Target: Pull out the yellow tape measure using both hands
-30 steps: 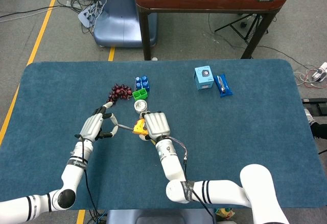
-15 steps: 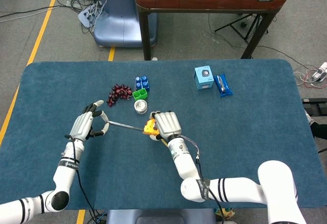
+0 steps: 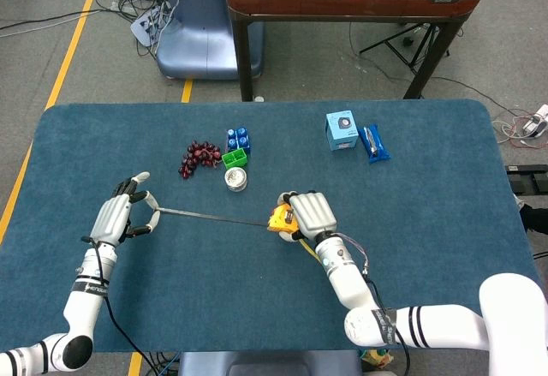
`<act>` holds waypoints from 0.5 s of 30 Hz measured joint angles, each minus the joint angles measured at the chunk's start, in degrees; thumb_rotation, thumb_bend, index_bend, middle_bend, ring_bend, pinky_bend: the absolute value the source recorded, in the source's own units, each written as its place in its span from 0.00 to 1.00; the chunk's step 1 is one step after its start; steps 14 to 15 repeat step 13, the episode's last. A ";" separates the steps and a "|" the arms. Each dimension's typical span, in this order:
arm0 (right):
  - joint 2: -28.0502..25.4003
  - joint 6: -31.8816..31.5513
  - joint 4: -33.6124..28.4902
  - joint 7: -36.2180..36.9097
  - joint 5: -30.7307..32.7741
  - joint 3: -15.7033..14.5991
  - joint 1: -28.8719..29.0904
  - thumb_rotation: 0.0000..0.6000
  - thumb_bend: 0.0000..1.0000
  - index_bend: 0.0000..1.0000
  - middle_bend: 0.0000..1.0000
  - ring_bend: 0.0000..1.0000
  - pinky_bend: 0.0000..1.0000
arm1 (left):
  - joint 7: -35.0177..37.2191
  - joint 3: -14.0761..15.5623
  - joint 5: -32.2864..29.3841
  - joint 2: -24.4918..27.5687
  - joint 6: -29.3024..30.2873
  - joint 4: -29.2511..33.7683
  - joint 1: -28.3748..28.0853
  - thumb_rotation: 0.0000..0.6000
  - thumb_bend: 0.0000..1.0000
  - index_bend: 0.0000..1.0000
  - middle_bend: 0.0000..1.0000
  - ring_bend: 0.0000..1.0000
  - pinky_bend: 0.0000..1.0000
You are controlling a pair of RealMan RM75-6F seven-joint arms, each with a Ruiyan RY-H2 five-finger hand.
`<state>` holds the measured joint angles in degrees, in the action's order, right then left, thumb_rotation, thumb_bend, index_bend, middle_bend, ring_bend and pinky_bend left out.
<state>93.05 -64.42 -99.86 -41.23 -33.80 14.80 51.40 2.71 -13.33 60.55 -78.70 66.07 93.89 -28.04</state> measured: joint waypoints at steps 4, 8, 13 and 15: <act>-2.33 0.00 -1.65 2.08 -1.77 -1.91 -1.82 1.00 0.67 0.67 0.67 0.60 0.30 | 0.94 0.42 0.48 1.66 1.24 1.04 1.80 1.00 0.45 0.57 0.10 0.00 0.00; -4.17 0.07 -2.75 4.02 -3.57 -3.53 -3.44 1.00 0.67 0.67 0.68 0.60 0.30 | 1.91 0.69 0.87 3.15 2.33 1.65 3.41 1.00 0.45 0.57 0.10 0.00 0.00; -5.99 0.55 -3.85 6.11 -5.41 -4.76 -4.78 1.00 0.67 0.67 0.68 0.60 0.30 | 2.69 0.99 1.43 4.20 2.93 2.41 4.73 1.00 0.45 0.57 0.10 0.00 0.00; -5.99 0.55 -3.85 6.11 -5.41 -4.76 -4.78 1.00 0.67 0.67 0.68 0.60 0.30 | 2.69 0.99 1.43 4.20 2.93 2.41 4.73 1.00 0.45 0.57 0.10 0.00 0.00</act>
